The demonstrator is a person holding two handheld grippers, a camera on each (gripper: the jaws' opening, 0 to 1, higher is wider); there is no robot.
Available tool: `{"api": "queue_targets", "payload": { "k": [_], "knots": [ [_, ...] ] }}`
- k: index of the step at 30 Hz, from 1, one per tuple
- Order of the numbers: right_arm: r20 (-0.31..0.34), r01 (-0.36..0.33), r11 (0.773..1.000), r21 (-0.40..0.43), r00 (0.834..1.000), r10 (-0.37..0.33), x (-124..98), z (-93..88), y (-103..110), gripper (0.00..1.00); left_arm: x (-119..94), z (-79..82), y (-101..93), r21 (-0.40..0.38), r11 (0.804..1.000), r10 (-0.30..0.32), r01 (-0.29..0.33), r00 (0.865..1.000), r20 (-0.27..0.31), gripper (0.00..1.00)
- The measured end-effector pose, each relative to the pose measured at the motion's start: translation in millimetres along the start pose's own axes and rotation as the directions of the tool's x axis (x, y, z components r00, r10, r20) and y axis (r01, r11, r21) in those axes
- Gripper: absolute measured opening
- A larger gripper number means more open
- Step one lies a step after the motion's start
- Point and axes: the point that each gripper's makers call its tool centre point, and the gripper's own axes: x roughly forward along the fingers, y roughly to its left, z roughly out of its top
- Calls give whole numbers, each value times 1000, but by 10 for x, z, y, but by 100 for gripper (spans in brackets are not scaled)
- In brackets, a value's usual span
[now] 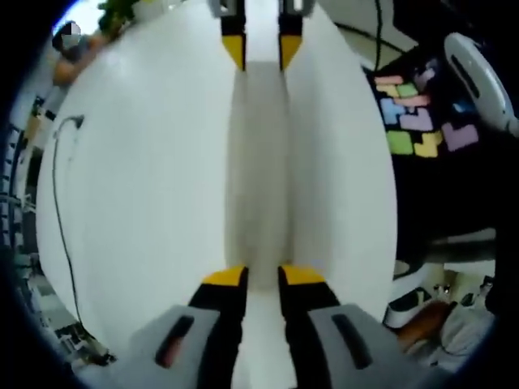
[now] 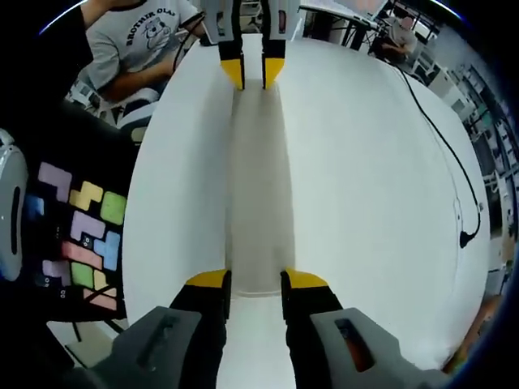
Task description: Arrange the utensils inside the cutlery case until each visible utensil rests in its matching compartment.
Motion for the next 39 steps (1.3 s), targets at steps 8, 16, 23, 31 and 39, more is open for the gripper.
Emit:
{"api": "queue_targets", "payload": {
  "k": [8, 16, 23, 31, 39],
  "knots": [
    [131, 15, 995, -95, 991, -2, -115, 275, 5, 52, -70, 174, -66, 26, 999, -24, 22, 997, 78, 47],
    [151, -2, 997, -80, 988, 15, 80, 270, -18, 60, 129, 226, -126, 31, 998, -49, 47, 996, 77, 57],
    [143, -15, 997, -76, 989, 26, 232, 273, -13, 55, 219, 223, -69, 39, 999, -20, 17, 997, 71, 51],
    [134, -31, 997, -75, 990, 41, 346, 240, 41, 52, 337, 205, -68, 38, 999, -20, 17, 997, 68, 47],
    [128, -38, 998, -59, 991, 46, 359, 219, 46, 49, 337, 213, -56, -1, 999, -34, 34, 997, 68, 44]
  ]
}}
